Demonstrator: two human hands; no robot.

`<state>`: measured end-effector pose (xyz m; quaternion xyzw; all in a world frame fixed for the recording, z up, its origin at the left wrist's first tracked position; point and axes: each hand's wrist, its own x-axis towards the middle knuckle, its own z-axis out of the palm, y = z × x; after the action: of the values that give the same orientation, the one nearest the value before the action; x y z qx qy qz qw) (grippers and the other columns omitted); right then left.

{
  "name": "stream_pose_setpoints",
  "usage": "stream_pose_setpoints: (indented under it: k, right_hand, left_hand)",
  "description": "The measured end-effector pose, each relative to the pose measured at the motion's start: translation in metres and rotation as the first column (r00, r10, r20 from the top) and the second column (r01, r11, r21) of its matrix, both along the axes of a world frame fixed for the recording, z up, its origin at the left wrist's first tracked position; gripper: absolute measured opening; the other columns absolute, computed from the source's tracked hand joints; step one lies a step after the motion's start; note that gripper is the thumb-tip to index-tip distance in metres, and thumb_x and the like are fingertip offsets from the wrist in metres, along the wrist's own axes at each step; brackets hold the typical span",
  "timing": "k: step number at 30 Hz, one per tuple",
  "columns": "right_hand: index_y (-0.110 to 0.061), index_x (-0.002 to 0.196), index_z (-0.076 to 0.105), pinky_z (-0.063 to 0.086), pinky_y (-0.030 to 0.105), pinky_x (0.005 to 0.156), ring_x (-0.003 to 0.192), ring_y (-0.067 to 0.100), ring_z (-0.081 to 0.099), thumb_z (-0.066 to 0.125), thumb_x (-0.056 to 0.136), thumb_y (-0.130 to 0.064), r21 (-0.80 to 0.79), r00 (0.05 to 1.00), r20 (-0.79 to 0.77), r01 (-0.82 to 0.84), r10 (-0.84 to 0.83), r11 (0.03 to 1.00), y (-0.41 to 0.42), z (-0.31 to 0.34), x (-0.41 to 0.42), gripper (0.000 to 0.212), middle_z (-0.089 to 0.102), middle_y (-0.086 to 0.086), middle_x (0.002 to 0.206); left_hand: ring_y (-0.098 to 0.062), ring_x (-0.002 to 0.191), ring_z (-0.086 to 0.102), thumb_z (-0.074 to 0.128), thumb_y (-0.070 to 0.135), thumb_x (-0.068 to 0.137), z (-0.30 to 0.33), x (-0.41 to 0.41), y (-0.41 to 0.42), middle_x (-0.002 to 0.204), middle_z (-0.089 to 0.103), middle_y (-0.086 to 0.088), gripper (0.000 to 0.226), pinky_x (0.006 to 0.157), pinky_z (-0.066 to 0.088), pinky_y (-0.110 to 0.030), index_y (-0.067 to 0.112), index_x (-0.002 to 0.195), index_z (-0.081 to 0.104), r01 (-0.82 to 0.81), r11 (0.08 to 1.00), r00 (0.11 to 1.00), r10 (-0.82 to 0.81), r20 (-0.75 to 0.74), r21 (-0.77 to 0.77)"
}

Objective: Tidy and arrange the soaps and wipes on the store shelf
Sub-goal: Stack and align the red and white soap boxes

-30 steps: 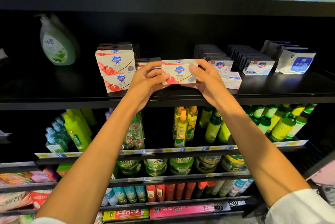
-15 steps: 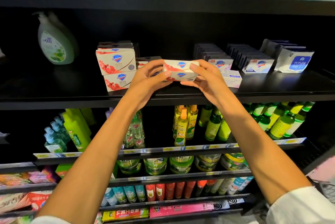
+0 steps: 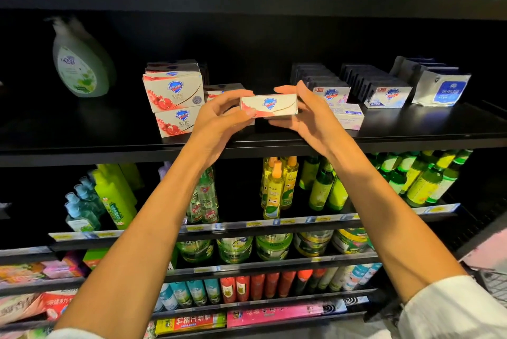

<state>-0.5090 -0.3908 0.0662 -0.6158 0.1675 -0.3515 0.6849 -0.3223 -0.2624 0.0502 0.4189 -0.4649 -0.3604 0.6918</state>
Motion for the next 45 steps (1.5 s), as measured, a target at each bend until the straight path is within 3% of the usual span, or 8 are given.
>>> stream_pose_setpoints:
  k: [3,7,18,24,29,34,39,45]
  right_hand:
    - [-0.008,0.144,0.057,0.057,0.055,0.099,0.128,0.035,0.064,0.054,0.105,-0.042,0.018,0.999,-0.043,-0.003,0.004,1.000,0.000,0.000,0.000,0.052,0.065,0.019,0.137]
    - [-0.007,0.142,0.059,0.062,0.046,0.092,0.127,0.031,0.065,0.057,0.106,-0.019,-0.019,1.000,-0.010,-0.020,0.020,1.000,-0.004,-0.001,-0.003,0.039,0.066,0.018,0.135]
    - [-0.007,0.146,0.054,0.054,0.055,0.104,0.134,0.034,0.059,0.067,0.095,0.004,-0.117,0.997,0.029,-0.067,0.071,0.991,-0.008,-0.008,-0.005,0.053,0.060,0.023,0.141]
    - [-0.013,0.148,0.053,0.051,0.061,0.105,0.139,0.031,0.054,0.069,0.095,0.004,-0.117,0.997,0.024,-0.064,0.067,0.991,-0.008,-0.008,-0.005,0.058,0.054,0.020,0.147]
    - [-0.009,0.147,0.051,0.052,0.061,0.102,0.128,0.039,0.062,0.064,0.101,-0.007,-0.047,0.994,-0.014,-0.109,0.108,0.993,-0.008,-0.007,-0.001,0.048,0.062,0.022,0.140]
    - [-0.002,0.140,0.056,0.062,0.049,0.090,0.119,0.038,0.068,0.067,0.097,-0.004,-0.054,0.995,-0.038,-0.089,0.087,0.995,-0.005,-0.005,-0.001,0.044,0.069,0.021,0.129]
    - [-0.001,0.142,0.051,0.054,0.057,0.103,0.127,0.037,0.063,0.069,0.093,0.005,-0.085,0.998,0.043,-0.050,0.054,0.995,-0.009,-0.008,-0.003,0.053,0.065,0.027,0.133]
    - [-0.002,0.140,0.051,0.061,0.043,0.094,0.128,0.035,0.063,0.069,0.090,0.011,-0.140,0.996,0.080,-0.037,0.049,0.989,-0.008,-0.008,-0.004,0.055,0.066,0.020,0.130]
  left_hand:
    - [-0.026,0.135,0.058,0.076,0.010,0.085,0.001,-0.001,0.001,0.140,0.063,-0.015,0.046,0.092,0.058,-0.036,0.009,0.129,0.064,0.011,1.000,1.000,-0.011,0.020,-0.015]
    - [-0.026,0.135,0.058,0.075,0.003,0.085,0.000,0.001,0.001,0.141,0.061,-0.015,0.051,0.090,0.058,-0.033,0.007,0.133,0.059,0.067,0.997,0.997,-0.066,0.026,-0.030]
    - [-0.027,0.131,0.062,0.074,0.004,0.090,0.002,0.003,-0.004,0.144,0.059,-0.015,0.064,0.103,0.056,-0.049,0.013,0.149,0.050,0.121,0.992,0.992,-0.119,-0.051,0.033]
    - [-0.026,0.132,0.061,0.076,-0.001,0.084,0.001,0.001,-0.002,0.141,0.061,-0.015,0.059,0.095,0.060,-0.042,0.006,0.140,0.057,0.066,0.998,0.998,-0.066,-0.014,0.018]
    - [-0.027,0.132,0.060,0.077,-0.002,0.081,0.001,-0.001,-0.001,0.138,0.062,-0.015,0.056,0.089,0.060,-0.037,0.011,0.133,0.060,0.025,0.999,1.000,-0.025,0.003,-0.035]
    - [-0.027,0.134,0.059,0.073,-0.011,0.086,0.000,-0.001,-0.001,0.142,0.058,-0.018,0.059,0.093,0.059,-0.035,0.007,0.139,0.054,0.046,0.999,0.997,-0.044,0.068,-0.029]
    - [-0.030,0.133,0.060,0.072,-0.001,0.089,0.002,0.000,0.001,0.132,0.066,-0.019,0.061,0.099,0.057,-0.052,0.012,0.144,0.050,0.096,0.995,0.995,-0.096,0.007,0.011]
    - [-0.034,0.127,0.064,0.067,0.024,0.093,0.009,-0.007,0.003,0.134,0.066,-0.019,0.052,0.100,0.057,-0.052,0.005,0.140,0.055,0.059,0.993,0.996,-0.052,-0.071,0.099]
